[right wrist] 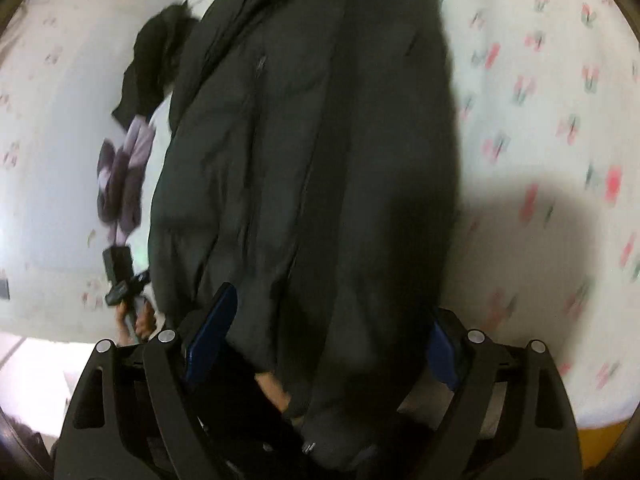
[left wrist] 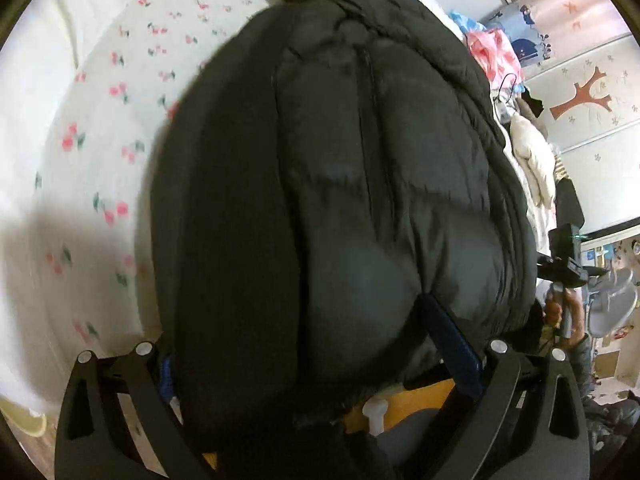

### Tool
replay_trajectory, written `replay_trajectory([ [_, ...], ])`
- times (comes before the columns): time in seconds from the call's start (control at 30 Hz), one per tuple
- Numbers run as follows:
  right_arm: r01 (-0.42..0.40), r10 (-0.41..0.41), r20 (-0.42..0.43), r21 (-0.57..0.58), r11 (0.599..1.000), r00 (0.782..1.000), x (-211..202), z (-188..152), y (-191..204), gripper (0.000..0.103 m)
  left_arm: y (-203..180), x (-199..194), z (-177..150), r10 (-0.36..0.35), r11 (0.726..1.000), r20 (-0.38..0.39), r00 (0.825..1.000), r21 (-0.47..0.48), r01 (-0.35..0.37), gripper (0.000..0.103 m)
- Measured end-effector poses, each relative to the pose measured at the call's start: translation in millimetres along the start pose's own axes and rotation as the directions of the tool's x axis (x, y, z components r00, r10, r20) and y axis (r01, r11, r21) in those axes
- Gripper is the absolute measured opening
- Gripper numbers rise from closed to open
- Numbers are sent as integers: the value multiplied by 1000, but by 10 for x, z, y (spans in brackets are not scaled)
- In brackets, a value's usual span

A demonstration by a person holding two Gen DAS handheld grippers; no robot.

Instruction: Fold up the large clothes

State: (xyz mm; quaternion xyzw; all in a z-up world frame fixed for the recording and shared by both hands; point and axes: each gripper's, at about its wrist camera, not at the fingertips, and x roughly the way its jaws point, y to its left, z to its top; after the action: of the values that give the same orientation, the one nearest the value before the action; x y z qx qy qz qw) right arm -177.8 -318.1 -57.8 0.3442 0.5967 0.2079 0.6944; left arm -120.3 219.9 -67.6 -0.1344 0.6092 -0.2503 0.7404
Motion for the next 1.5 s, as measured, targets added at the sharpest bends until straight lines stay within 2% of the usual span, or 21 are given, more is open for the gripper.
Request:
replay_trajectory([
  [0.03, 1, -1, -3, -13, 1000, 1000, 24, -41, 28, 81, -4, 4, -7, 13, 1000, 21, 1000, -21, -13, 95],
  [0.07, 4, -4, 12, -48, 999, 1000, 47, -115, 93, 63, -1, -1, -10, 20, 999, 34, 999, -42, -19, 92],
  [0.13, -45, 46, 59, -27, 999, 997, 63, -153, 107, 13, -26, -32, -22, -4, 995, 62, 998, -98, 10, 53],
  [0.23, -180, 193, 189, -84, 980, 963, -106, -117, 291, 8, -206, -273, 23, -33, 992, 133, 991, -119, 49, 22],
  [0.3, -253, 288, 275, -157, 955, 917, -391, -95, 493, 7, -408, -554, 77, -74, 991, 196, 978, -91, 94, 16],
  [0.43, -270, 368, 381, -287, 919, 848, -1202, -104, 972, 7, -923, -1222, -29, -169, 985, 307, 937, 20, 171, 13],
  [0.5, -271, 391, 392, -329, 905, 832, -1544, -189, 1070, 7, -1078, -1490, -125, -224, 974, 335, 915, 53, 220, 13],
  [0.57, -246, 380, 400, -347, 905, 834, -1864, -328, 1021, 7, -1200, -1590, -243, -249, 968, 315, 916, 82, 235, 13],
  [0.67, -165, 277, 305, -346, 924, 911, -2024, -595, 734, 12, -1243, -1474, -627, -244, 953, 131, 961, 216, 212, 26],
  [0.73, -30, 106, 261, -278, 960, 960, -1965, -791, 334, 21, -1074, -1248, -912, -122, 958, 6, 993, 262, 116, 47],
  [0.83, 49, -9, 251, -153, 987, 968, -1890, -773, -98, 22, -547, -1177, -946, 71, 991, 5, 997, 110, -71, 47],
  [0.9, 62, -23, 299, -124, 990, 954, -1878, -574, -155, 33, -377, -1285, -708, 84, 996, 68, 994, 11, -85, 49],
  [0.97, 63, 3, 342, -183, 981, 940, -1811, -213, 35, 59, -423, -1429, -395, 72, 997, 212, 975, 6, -75, 64],
  [1.03, 98, 10, 382, -263, 960, 924, -1609, 317, 341, 66, -655, -1420, -25, 25, 998, 351, 936, 44, -43, 92],
  [1.1, 132, -8, 413, -274, 953, 911, -1370, 779, 474, 70, -803, -1249, 403, -11, 998, 416, 909, 59, -14, 93],
  [1.17, 141, -23, 425, -248, 959, 905, -1010, 1285, 532, 72, -927, -927, 805, -46, 999, 429, 902, 42, 31, 93],
  [1.23, 214, -122, 417, -181, 960, 901, -612, 1682, 466, 71, -969, -600, 1146, -42, 999, 441, 896, -5, 49, 93],
  [1.3, 247, -199, 337, -108, 963, 920, -274, 1992, 365, 41, -916, -245, 1380, -9, 997, 424, 906, -69, 42, 93],
  [1.33, 208, -158, 338, -118, 971, 928, -249, 2010, 381, 24, -882, -149, 1423, -9, 995, 405, 914, -89, 49, 92],
  [1.4, 231, -122, 412, -226, 947, 903, -380, 1930, 654, 22, -896, -51, 1500, -28, 989, 394, 919, -120, 82, 92],
  [1.5, 253, -49, 527, -323, 912, 849, -849, 1647, 996, 21, -1148, -336, 1449, -60, 998, 502, 863, 24, 55, 93],
])
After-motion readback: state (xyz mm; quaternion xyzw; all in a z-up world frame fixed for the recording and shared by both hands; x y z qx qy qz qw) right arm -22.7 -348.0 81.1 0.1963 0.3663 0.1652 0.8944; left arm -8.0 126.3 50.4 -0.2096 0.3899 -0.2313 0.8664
